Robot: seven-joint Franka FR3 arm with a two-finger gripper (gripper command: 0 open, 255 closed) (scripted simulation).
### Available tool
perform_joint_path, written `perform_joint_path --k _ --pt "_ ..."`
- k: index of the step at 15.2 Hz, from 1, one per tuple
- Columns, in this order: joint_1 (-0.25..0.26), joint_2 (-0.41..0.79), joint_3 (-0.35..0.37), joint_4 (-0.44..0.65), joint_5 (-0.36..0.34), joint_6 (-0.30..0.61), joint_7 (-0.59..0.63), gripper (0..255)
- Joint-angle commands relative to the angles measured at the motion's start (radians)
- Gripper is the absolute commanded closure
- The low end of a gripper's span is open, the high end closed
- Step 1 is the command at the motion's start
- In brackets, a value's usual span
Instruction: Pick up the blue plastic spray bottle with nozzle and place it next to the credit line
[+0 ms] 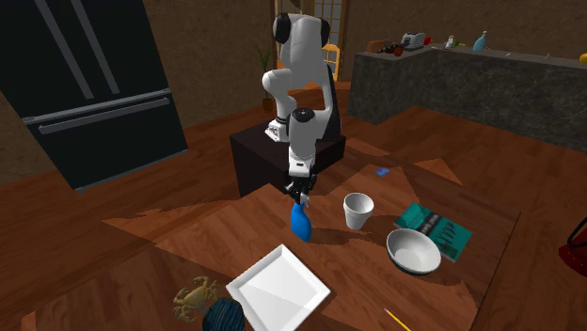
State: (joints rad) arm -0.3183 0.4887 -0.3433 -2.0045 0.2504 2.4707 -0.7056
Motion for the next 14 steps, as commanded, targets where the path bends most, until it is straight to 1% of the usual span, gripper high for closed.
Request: perform_joint_path --k 1,5,14 --pt "0.0 0.0 0.0 0.0 0.0 0.0 0.0 255" --pt "0.0 0.0 0.0 0.0 0.0 0.0 0.0 255" --pt "0.023 -0.088 -0.031 0.005 -0.048 -0.09 0.031 255"
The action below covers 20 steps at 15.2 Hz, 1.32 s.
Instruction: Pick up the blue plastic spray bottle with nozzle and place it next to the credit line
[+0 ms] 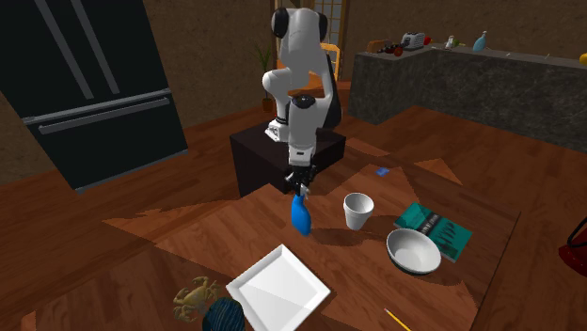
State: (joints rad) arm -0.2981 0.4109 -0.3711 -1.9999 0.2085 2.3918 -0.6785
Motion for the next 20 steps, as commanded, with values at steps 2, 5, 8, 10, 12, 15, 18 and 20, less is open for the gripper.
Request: perform_joint_path --k 2,5,8,10,12,15,18,20 --pt "0.007 -0.029 -0.009 0.004 -0.016 -0.032 0.011 255" --pt "0.013 -0.055 -0.017 0.012 -0.031 -0.063 0.021 255" --pt "0.018 -0.081 -0.024 0.021 -0.046 -0.096 0.03 255" --pt "0.021 -0.097 -0.028 0.028 -0.055 -0.118 0.036 255" --pt "0.024 -0.112 -0.032 0.036 -0.064 -0.14 0.042 255" --pt "0.028 -0.134 -0.036 0.05 -0.077 -0.174 0.05 255" --pt "0.031 -0.155 -0.04 0.066 -0.088 -0.209 0.058 255" --pt "0.033 -0.167 -0.043 0.078 -0.096 -0.233 0.063 255"
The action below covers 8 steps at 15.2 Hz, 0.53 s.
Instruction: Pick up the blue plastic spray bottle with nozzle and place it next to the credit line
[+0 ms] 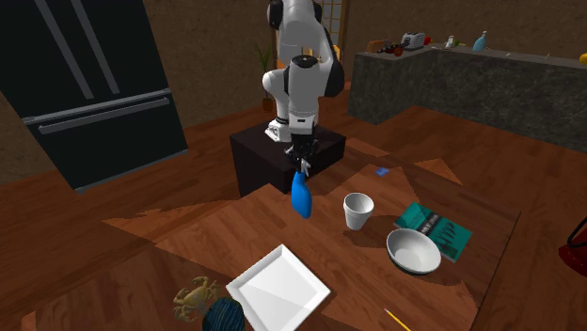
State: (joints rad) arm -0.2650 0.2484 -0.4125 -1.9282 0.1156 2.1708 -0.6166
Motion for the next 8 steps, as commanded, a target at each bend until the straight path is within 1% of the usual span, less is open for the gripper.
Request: perform_joint_path --k 1,8 --pt "0.001 -0.011 -0.002 0.013 -0.006 -0.023 0.003 255" --pt "0.005 -0.049 -0.008 0.063 -0.027 -0.107 0.017 255"
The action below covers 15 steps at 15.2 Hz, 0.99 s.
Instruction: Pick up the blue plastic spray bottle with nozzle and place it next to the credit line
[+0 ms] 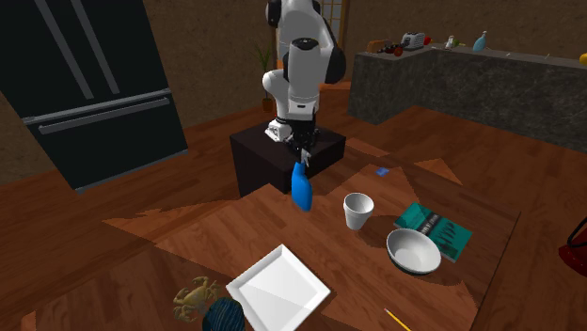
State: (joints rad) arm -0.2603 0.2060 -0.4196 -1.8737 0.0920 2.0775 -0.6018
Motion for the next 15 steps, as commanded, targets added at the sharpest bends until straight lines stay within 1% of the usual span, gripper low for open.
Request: perform_joint_path --k 1,15 --pt "0.001 -0.011 -0.002 0.016 -0.006 -0.026 0.003 255" --pt "0.003 -0.053 -0.007 0.156 -0.029 -0.203 0.019 255"
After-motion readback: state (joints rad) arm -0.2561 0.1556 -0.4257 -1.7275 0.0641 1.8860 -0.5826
